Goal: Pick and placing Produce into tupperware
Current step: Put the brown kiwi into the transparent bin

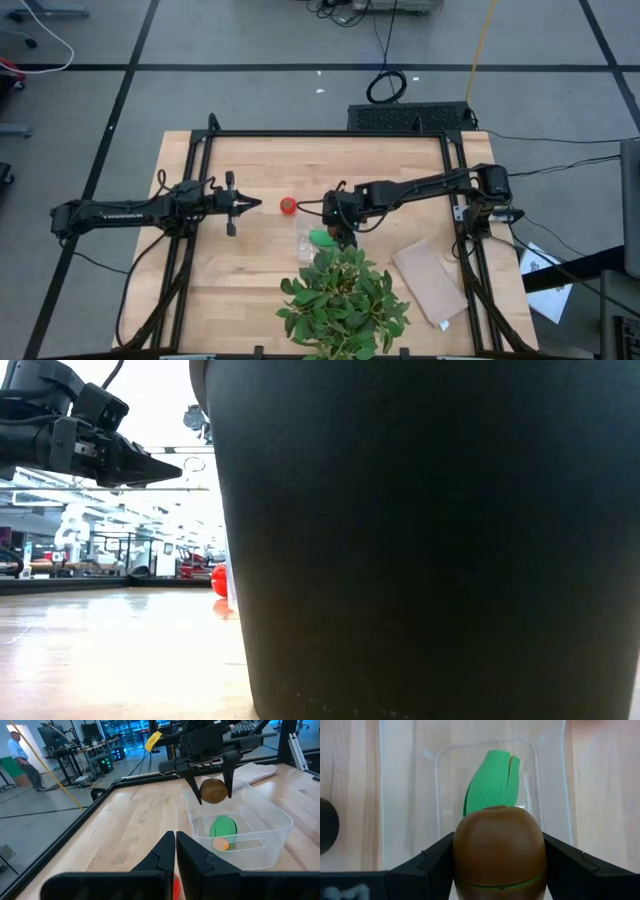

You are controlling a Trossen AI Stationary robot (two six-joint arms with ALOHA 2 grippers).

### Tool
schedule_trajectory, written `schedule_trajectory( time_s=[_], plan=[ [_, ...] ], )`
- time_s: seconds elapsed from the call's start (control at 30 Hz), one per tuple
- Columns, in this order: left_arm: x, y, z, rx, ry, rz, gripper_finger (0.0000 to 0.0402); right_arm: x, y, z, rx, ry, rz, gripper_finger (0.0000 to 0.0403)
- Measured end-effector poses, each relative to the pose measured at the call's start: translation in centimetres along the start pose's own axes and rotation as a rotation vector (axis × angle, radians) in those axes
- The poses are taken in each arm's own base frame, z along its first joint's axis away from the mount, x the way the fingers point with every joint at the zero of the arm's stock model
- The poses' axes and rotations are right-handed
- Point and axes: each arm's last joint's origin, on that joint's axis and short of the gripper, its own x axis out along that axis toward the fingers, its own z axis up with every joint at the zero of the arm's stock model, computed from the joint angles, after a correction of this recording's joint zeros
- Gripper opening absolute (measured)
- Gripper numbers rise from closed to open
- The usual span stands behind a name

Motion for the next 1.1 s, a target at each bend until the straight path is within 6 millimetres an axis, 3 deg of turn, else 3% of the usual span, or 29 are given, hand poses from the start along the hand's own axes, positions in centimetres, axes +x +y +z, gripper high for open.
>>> schedule_trajectory(
  time_s=[0.83, 1.1],
  plan=[
    [0.0, 0.0, 0.0, 0.000, 0.004, -0.001, 0.0021, 1.2, -0.3, -0.7, -0.010, 0.052, -0.028, 0.0233],
    [0.0, 0.0, 0.0, -0.001, 0.005, -0.001, 0.0021, 2.9, -0.5, -1.2, -0.013, 0.104, -0.031, 0.0233]
  ],
)
